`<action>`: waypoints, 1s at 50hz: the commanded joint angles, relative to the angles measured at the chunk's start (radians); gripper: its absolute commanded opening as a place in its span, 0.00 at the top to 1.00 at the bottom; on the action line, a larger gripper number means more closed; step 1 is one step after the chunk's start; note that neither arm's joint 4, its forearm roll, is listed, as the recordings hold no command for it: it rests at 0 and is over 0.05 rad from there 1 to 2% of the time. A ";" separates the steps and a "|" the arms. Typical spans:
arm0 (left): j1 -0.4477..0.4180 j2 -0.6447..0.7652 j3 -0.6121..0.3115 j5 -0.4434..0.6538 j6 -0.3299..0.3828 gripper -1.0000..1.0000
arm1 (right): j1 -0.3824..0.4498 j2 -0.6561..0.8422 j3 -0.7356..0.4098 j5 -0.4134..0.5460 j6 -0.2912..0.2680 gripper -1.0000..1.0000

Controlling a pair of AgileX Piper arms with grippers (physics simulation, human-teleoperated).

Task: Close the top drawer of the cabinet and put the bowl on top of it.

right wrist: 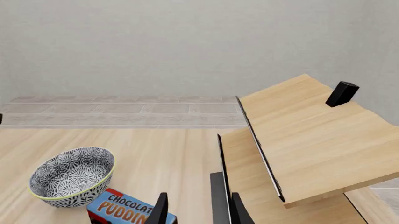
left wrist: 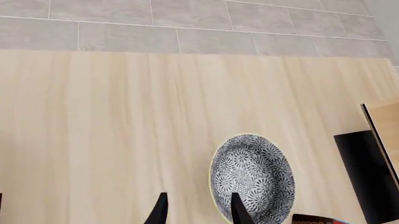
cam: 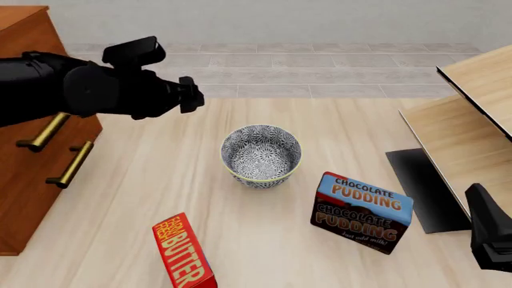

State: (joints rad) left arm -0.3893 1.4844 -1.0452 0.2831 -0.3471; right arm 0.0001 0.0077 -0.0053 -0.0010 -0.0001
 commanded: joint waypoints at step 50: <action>-0.034 0.206 0.008 -0.165 -0.063 0.00 | 0.000 -0.001 0.001 0.000 0.000 0.00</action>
State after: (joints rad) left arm -0.4158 1.6653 -1.0412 0.1408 -0.4015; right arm 0.0001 0.0077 -0.0053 -0.0010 -0.0001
